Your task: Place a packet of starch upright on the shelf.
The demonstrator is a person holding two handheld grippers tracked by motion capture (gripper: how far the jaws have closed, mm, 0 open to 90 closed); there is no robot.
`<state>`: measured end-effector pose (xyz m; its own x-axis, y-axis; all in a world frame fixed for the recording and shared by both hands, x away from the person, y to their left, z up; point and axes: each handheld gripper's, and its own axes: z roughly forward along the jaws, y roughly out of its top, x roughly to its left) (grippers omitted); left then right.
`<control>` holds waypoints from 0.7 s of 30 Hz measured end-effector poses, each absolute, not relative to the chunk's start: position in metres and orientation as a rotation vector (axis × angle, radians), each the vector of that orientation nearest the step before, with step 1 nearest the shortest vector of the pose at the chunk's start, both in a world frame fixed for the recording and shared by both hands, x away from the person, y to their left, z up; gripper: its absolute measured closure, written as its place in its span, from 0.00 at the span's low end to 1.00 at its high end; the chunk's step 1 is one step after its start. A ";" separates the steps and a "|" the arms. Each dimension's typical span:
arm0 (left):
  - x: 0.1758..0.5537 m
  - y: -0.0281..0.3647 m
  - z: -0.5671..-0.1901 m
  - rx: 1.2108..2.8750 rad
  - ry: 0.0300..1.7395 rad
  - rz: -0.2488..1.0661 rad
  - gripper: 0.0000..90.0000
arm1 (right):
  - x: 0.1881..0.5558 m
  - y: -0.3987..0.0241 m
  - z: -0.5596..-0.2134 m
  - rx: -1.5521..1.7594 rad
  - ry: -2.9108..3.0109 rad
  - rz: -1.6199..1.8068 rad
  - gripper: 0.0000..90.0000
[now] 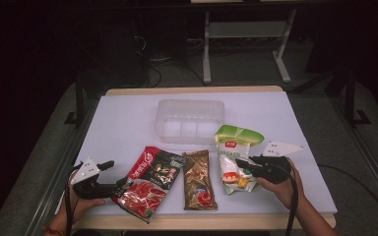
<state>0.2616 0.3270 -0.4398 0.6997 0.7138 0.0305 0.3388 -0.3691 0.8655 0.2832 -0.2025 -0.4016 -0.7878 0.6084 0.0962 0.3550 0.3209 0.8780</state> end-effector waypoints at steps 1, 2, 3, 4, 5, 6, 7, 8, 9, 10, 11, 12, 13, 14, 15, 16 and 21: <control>0.262 0.327 -0.440 1.977 0.808 0.506 0.23 | 0.283 -0.202 -0.400 0.869 2.329 1.451 0.88; 0.261 0.327 -0.440 1.978 0.808 0.506 0.23 | 0.283 -0.201 -0.399 0.866 2.321 1.449 0.88; 0.261 0.327 -0.440 1.979 0.807 0.506 0.23 | 0.283 -0.200 -0.398 0.867 2.313 1.451 0.87; 0.261 0.327 -0.439 1.975 0.808 0.506 0.23 | 0.283 -0.199 -0.397 0.863 2.306 1.450 0.88; 0.261 0.327 -0.439 1.971 0.810 0.505 0.23 | 0.283 -0.198 -0.396 0.860 2.298 1.450 0.88; 0.261 0.327 -0.439 1.968 0.811 0.506 0.23 | 0.283 -0.197 -0.395 0.857 2.291 1.446 0.88; 0.261 0.327 -0.439 1.965 0.813 0.503 0.23 | 0.283 -0.196 -0.394 0.850 2.282 1.442 0.88; 0.261 0.327 -0.439 1.964 0.813 0.499 0.23 | 0.283 -0.195 -0.392 0.852 2.274 1.443 0.88; 0.261 0.327 -0.439 1.963 0.815 0.500 0.23 | 0.283 -0.194 -0.391 0.852 2.264 1.446 0.88; 0.261 0.327 -0.439 1.963 0.816 0.500 0.23 | 0.283 -0.194 -0.389 0.844 2.255 1.447 0.88; 0.262 0.327 -0.440 1.963 0.816 0.497 0.23 | 0.283 -0.192 -0.388 0.845 2.246 1.445 0.88; 0.262 0.327 -0.440 1.960 0.816 0.494 0.23 | 0.283 -0.191 -0.386 0.847 2.236 1.445 0.88; 0.262 0.327 -0.440 1.960 0.817 0.492 0.23 | 0.283 -0.190 -0.384 0.845 2.223 1.444 0.88; 0.262 0.327 -0.440 1.961 0.817 0.492 0.23 | 0.284 -0.188 -0.382 0.846 2.209 1.447 0.88; 0.262 0.327 -0.440 1.961 0.817 0.489 0.23 | 0.285 -0.185 -0.378 0.846 2.185 1.446 0.88; 0.263 0.327 -0.440 1.958 0.818 0.484 0.23 | 0.285 -0.185 -0.378 0.846 2.185 1.446 0.88; 0.264 0.327 -0.441 1.957 0.817 0.478 0.23 | 0.292 -0.175 -0.368 0.841 2.124 1.440 0.88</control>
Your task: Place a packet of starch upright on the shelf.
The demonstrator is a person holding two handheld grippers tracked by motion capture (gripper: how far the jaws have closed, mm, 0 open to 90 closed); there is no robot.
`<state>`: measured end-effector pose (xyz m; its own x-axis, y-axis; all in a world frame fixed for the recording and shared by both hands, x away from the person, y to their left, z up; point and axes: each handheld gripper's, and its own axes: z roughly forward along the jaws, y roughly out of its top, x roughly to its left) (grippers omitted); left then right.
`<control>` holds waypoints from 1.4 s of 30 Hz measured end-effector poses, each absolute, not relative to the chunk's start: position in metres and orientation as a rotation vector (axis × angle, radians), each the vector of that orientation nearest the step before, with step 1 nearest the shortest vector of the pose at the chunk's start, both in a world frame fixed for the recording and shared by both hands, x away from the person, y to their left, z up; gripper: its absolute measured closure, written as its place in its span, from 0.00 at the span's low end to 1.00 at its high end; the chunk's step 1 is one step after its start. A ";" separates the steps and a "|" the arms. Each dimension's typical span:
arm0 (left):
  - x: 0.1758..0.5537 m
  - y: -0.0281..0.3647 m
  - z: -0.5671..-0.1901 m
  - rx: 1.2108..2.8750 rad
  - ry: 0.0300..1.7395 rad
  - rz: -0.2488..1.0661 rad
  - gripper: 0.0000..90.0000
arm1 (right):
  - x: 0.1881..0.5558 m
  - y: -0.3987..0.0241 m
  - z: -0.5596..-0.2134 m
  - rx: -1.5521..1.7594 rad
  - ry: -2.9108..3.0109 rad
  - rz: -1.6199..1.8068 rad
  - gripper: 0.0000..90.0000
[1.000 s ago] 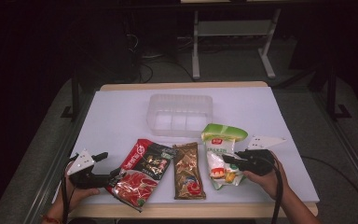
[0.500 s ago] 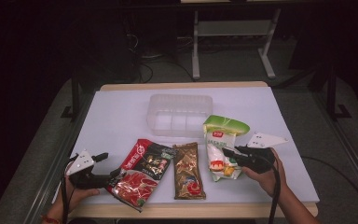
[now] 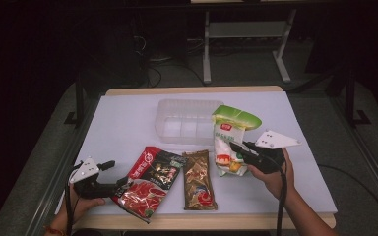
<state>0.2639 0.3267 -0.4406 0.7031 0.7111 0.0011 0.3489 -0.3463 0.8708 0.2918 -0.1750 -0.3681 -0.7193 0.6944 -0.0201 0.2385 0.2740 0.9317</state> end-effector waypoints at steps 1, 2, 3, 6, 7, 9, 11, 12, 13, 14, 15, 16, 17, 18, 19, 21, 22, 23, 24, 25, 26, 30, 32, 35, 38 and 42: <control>0.264 0.327 -0.441 1.957 0.816 0.476 0.23 | 0.295 -0.170 -0.366 0.848 2.108 1.425 0.88; 0.264 0.326 -0.441 1.957 0.818 0.474 0.23 | 0.295 -0.170 -0.366 0.848 2.108 1.425 0.88; 0.264 0.327 -0.441 1.959 0.816 0.473 0.23 | 0.297 -0.167 -0.365 0.848 2.099 1.414 0.88; 0.264 0.327 -0.441 1.953 0.818 0.470 0.23 | 0.306 -0.160 -0.364 0.852 2.085 1.418 0.88; 0.264 0.327 -0.441 1.950 0.820 0.469 0.23 | 0.308 -0.157 -0.363 0.855 2.084 1.418 0.88; 0.264 0.327 -0.441 1.950 0.821 0.469 0.23 | 0.312 -0.152 -0.362 0.843 2.074 1.409 0.88; 0.264 0.327 -0.441 1.953 0.818 0.468 0.23 | 0.316 -0.147 -0.360 0.838 2.065 1.395 0.88; 0.263 0.327 -0.441 1.953 0.818 0.467 0.23 | 0.321 -0.141 -0.360 0.830 2.049 1.385 0.88; 0.263 0.328 -0.441 1.956 0.815 0.467 0.23 | 0.321 -0.141 -0.360 0.830 2.049 1.385 0.88; 0.263 0.327 -0.441 1.955 0.817 0.465 0.23 | 0.323 -0.140 -0.359 0.829 2.041 1.381 0.88; 0.263 0.328 -0.441 1.954 0.816 0.465 0.23 | 0.328 -0.134 -0.359 0.818 2.033 1.353 0.88; 0.263 0.328 -0.441 1.953 0.816 0.464 0.23 | 0.328 -0.134 -0.359 0.818 2.033 1.353 0.88; 0.263 0.328 -0.441 1.951 0.815 0.463 0.23 | 0.330 -0.132 -0.359 0.813 2.024 1.346 0.88; 0.263 0.328 -0.441 1.950 0.816 0.461 0.23 | 0.333 -0.129 -0.359 0.813 2.010 1.334 0.88; 0.263 0.328 -0.441 1.950 0.816 0.461 0.23 | 0.337 -0.127 -0.359 0.813 2.006 1.326 0.88; 0.263 0.328 -0.441 1.950 0.814 0.459 0.23 | 0.344 -0.124 -0.360 0.822 1.995 1.317 0.88; 0.263 0.328 -0.441 1.951 0.813 0.459 0.23 | 0.347 -0.122 -0.360 0.819 1.988 1.308 0.88; 0.263 0.328 -0.441 1.950 0.812 0.456 0.23 | 0.351 -0.120 -0.360 0.825 1.979 1.301 0.88; 0.263 0.328 -0.441 1.950 0.810 0.456 0.23 | 0.354 -0.119 -0.360 0.826 1.978 1.295 0.88; 0.262 0.328 -0.441 1.949 0.810 0.456 0.23 | 0.358 -0.118 -0.360 0.826 1.976 1.289 0.88; 0.262 0.328 -0.441 1.948 0.810 0.454 0.23 | 0.361 -0.116 -0.360 0.829 1.973 1.283 0.88; 0.262 0.328 -0.441 1.944 0.810 0.452 0.23 | 0.372 -0.109 -0.360 0.830 1.957 1.241 0.88; 0.262 0.328 -0.441 1.945 0.807 0.452 0.23 | 0.376 -0.106 -0.360 0.828 1.949 1.231 0.88; 0.262 0.328 -0.441 1.946 0.804 0.449 0.23 | 0.382 -0.101 -0.359 0.822 1.943 1.205 0.88; 0.262 0.328 -0.441 1.947 0.803 0.447 0.23 | 0.388 -0.095 -0.360 0.812 1.934 1.168 0.88; 0.262 0.328 -0.442 1.944 0.806 0.441 0.23 | 0.396 -0.092 -0.362 0.829 1.915 1.152 0.88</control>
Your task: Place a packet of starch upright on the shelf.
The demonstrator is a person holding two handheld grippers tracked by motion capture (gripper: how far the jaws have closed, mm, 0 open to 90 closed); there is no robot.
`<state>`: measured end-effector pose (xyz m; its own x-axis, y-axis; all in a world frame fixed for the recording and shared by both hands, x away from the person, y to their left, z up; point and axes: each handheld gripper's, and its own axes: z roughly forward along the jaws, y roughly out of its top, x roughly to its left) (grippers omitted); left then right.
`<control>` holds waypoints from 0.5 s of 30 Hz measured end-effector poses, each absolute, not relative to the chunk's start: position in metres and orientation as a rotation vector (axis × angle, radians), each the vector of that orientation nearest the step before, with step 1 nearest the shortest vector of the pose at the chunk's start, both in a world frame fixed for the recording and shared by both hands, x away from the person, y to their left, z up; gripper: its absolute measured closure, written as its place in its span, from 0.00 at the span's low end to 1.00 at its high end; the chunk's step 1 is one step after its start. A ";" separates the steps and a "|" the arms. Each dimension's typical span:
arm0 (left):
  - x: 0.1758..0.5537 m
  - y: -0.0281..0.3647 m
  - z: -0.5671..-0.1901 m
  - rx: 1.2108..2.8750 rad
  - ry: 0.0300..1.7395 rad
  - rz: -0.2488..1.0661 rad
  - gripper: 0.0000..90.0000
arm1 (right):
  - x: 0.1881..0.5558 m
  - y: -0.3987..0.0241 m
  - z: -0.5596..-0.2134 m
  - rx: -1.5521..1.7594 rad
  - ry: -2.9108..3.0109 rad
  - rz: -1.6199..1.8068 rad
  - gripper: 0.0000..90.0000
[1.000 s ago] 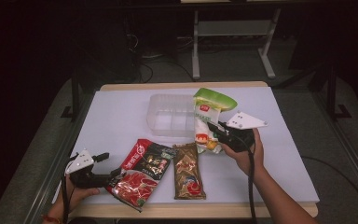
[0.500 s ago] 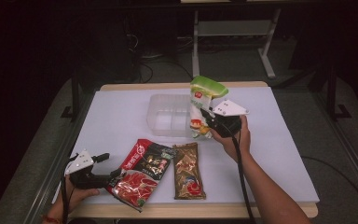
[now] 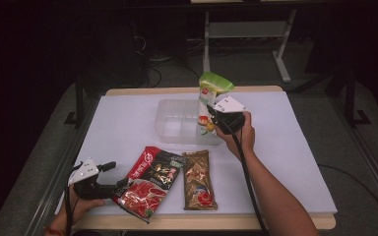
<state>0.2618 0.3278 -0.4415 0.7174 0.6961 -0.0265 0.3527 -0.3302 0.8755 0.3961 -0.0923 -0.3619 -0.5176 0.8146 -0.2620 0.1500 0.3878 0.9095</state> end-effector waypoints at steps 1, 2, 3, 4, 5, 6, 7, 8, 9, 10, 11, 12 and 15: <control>0.262 0.328 -0.442 1.943 0.806 0.440 0.23 | 0.398 -0.092 -0.362 0.836 1.904 1.149 0.88; 0.262 0.328 -0.442 1.942 0.805 0.440 0.23 | 0.400 -0.091 -0.362 0.843 1.899 1.147 0.88; 0.262 0.328 -0.442 1.941 0.805 0.438 0.23 | 0.402 -0.090 -0.362 0.846 1.895 1.143 0.88; 0.262 0.328 -0.442 1.942 0.804 0.438 0.23 | 0.405 -0.089 -0.363 0.847 1.890 1.131 0.88; 0.262 0.328 -0.442 1.939 0.804 0.436 0.23 | 0.407 -0.088 -0.363 0.847 1.885 1.122 0.88; 0.262 0.328 -0.442 1.939 0.803 0.436 0.23 | 0.409 -0.086 -0.363 0.842 1.884 1.108 0.88; 0.261 0.328 -0.442 1.939 0.803 0.435 0.23 | 0.410 -0.085 -0.363 0.838 1.884 1.099 0.88; 0.262 0.328 -0.442 1.940 0.802 0.434 0.23 | 0.412 -0.084 -0.364 0.841 1.882 1.095 0.88; 0.262 0.328 -0.442 1.939 0.801 0.432 0.23 | 0.414 -0.083 -0.364 0.842 1.883 1.092 0.88; 0.262 0.328 -0.442 1.942 0.801 0.432 0.23 | 0.415 -0.082 -0.365 0.846 1.881 1.092 0.88; 0.262 0.328 -0.442 1.942 0.801 0.432 0.23 | 0.417 -0.081 -0.365 0.847 1.880 1.086 0.88; 0.262 0.328 -0.442 1.938 0.801 0.428 0.23 | 0.418 -0.080 -0.366 0.846 1.877 1.076 0.88; 0.262 0.328 -0.442 1.937 0.798 0.425 0.23 | 0.422 -0.077 -0.369 0.839 1.880 1.054 0.88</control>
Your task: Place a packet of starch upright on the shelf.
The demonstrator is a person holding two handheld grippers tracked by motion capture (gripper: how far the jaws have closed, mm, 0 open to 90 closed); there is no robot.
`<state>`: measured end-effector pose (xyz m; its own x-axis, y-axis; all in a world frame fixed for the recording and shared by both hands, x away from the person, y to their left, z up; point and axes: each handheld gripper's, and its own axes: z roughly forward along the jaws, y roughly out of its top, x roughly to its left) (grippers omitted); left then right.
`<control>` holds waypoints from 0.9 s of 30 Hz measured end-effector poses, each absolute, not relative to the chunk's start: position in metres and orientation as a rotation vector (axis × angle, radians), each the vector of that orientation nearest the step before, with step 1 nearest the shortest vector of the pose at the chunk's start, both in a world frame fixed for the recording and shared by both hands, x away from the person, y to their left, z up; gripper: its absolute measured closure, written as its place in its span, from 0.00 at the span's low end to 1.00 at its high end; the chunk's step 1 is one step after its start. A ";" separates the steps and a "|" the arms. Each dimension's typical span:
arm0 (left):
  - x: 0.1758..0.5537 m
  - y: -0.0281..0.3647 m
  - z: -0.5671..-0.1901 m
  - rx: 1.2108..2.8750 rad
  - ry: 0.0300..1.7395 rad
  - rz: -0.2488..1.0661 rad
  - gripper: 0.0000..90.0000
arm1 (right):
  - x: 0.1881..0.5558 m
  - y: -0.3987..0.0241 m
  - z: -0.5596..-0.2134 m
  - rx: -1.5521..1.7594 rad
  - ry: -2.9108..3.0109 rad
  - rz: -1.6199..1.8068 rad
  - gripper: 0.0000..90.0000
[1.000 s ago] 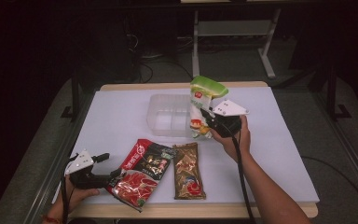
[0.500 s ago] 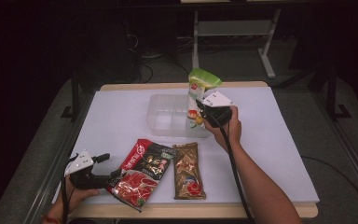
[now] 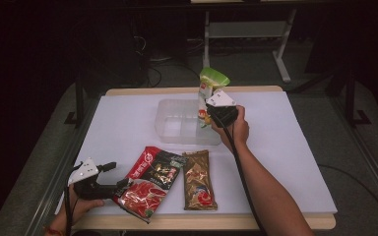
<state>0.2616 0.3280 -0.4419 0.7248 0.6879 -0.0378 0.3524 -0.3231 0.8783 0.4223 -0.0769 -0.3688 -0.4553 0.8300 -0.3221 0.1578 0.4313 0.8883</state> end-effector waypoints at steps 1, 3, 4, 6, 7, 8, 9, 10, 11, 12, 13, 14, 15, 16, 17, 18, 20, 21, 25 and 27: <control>0.262 0.328 -0.442 1.938 0.799 0.424 0.23 | 0.424 -0.077 -0.370 0.838 1.880 1.046 0.88; 0.262 0.328 -0.442 1.937 0.799 0.422 0.23 | 0.426 -0.078 -0.371 0.850 1.874 1.050 0.88; 0.262 0.329 -0.442 1.936 0.799 0.419 0.23 | 0.428 -0.078 -0.371 0.850 1.873 1.053 0.88; 0.262 0.329 -0.443 1.936 0.802 0.418 0.23 | 0.429 -0.077 -0.372 0.852 1.870 1.045 0.88; 0.262 0.328 -0.443 1.937 0.801 0.417 0.23 | 0.430 -0.076 -0.372 0.844 1.870 1.034 0.88; 0.262 0.328 -0.443 1.937 0.798 0.416 0.23 | 0.430 -0.075 -0.373 0.829 1.869 1.020 0.88; 0.262 0.328 -0.442 1.937 0.796 0.416 0.23 | 0.430 -0.074 -0.374 0.831 1.868 1.018 0.88; 0.262 0.328 -0.443 1.938 0.795 0.416 0.23 | 0.431 -0.074 -0.375 0.833 1.870 1.021 0.88; 0.262 0.328 -0.443 1.939 0.795 0.415 0.23 | 0.430 -0.073 -0.376 0.835 1.873 1.027 0.88; 0.261 0.328 -0.443 1.938 0.798 0.414 0.23 | 0.430 -0.073 -0.377 0.832 1.874 1.030 0.88; 0.261 0.329 -0.443 1.937 0.799 0.413 0.23 | 0.429 -0.072 -0.378 0.822 1.874 1.026 0.88; 0.261 0.329 -0.443 1.938 0.798 0.414 0.23 | 0.427 -0.071 -0.380 0.794 1.876 1.019 0.88; 0.261 0.329 -0.443 1.939 0.796 0.413 0.23 | 0.425 -0.070 -0.382 0.776 1.877 1.013 0.88; 0.261 0.328 -0.443 1.939 0.796 0.411 0.23 | 0.423 -0.069 -0.384 0.768 1.879 1.009 0.88; 0.261 0.328 -0.443 1.940 0.796 0.411 0.23 | 0.422 -0.069 -0.386 0.763 1.879 1.011 0.88; 0.261 0.328 -0.443 1.942 0.794 0.412 0.23 | 0.421 -0.069 -0.388 0.765 1.879 1.013 0.88; 0.261 0.327 -0.442 1.944 0.791 0.414 0.23 | 0.420 -0.070 -0.392 0.770 1.874 1.027 0.88; 0.261 0.327 -0.442 1.945 0.791 0.414 0.23 | 0.419 -0.070 -0.394 0.767 1.873 1.027 0.88; 0.261 0.327 -0.442 1.945 0.790 0.411 0.23 | 0.413 -0.070 -0.401 0.735 1.870 1.034 0.88; 0.261 0.327 -0.442 1.946 0.790 0.411 0.23 | 0.412 -0.070 -0.404 0.731 1.872 1.038 0.88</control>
